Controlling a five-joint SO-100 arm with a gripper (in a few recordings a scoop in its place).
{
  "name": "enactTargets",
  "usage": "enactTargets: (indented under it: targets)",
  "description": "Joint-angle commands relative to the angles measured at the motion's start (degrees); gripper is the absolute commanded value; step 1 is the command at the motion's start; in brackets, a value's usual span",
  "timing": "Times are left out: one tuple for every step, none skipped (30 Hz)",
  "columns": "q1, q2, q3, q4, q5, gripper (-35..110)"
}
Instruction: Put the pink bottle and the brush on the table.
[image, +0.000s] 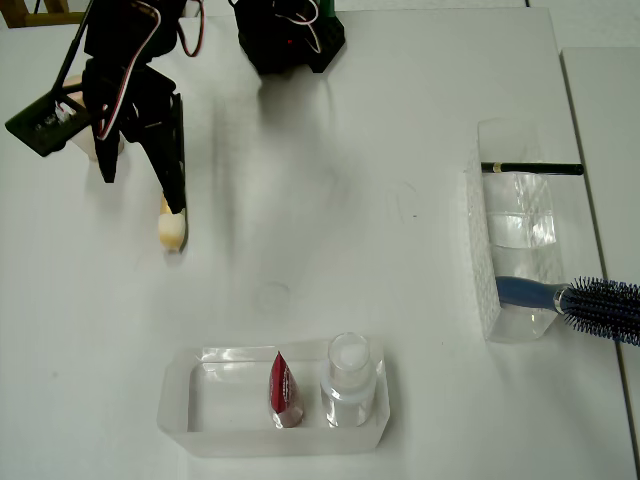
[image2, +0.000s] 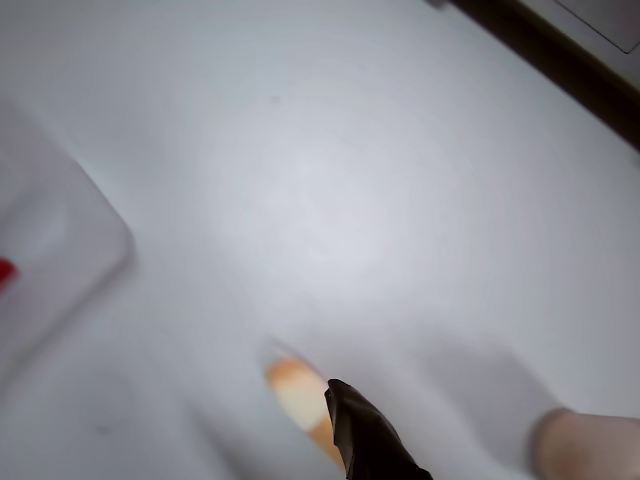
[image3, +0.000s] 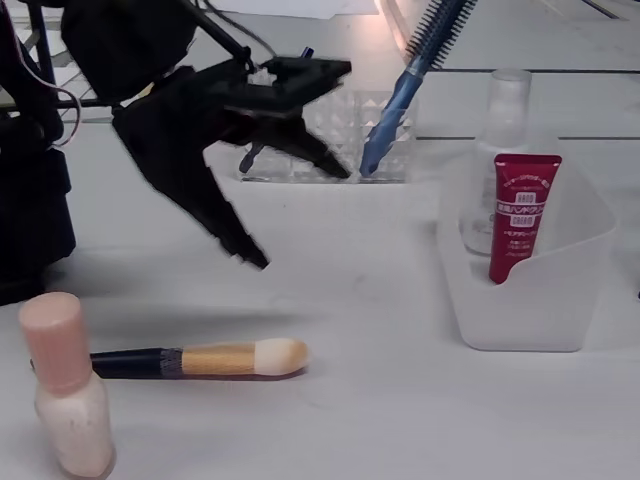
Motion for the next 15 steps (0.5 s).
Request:
enactTargets:
  targets:
    - [-2.2,4.9,-1.7,-3.1,10.8,52]
    - [-3.5,5.4,-1.7,-4.9,15.6,50]
    - [-4.7,5.9,-1.7,-6.6,19.3,47]
    - [-5.8,6.3,-1.7,-7.7,22.5,45]
    - [-6.8,6.7,-1.7,-8.5,25.4,44]
    - [-7.7,7.1,-1.7,-9.2,28.6,43]
    - [-8.8,7.6,-1.6,-9.6,31.6,43]
    - [-9.8,8.3,-1.3,-10.3,34.0,42]
    - [-10.8,9.1,-0.6,-11.5,36.5,41]
    - [-11.7,9.8,0.3,-12.7,38.3,41]
    - [-12.5,10.7,1.3,-14.1,40.3,40]
    - [-13.4,11.8,2.4,-15.1,42.2,39]
    - [-14.1,12.7,3.4,-16.1,43.9,38]
    - [-14.9,13.8,4.6,-16.9,45.5,37]
    - [-15.7,14.9,5.7,-17.4,47.2,35]
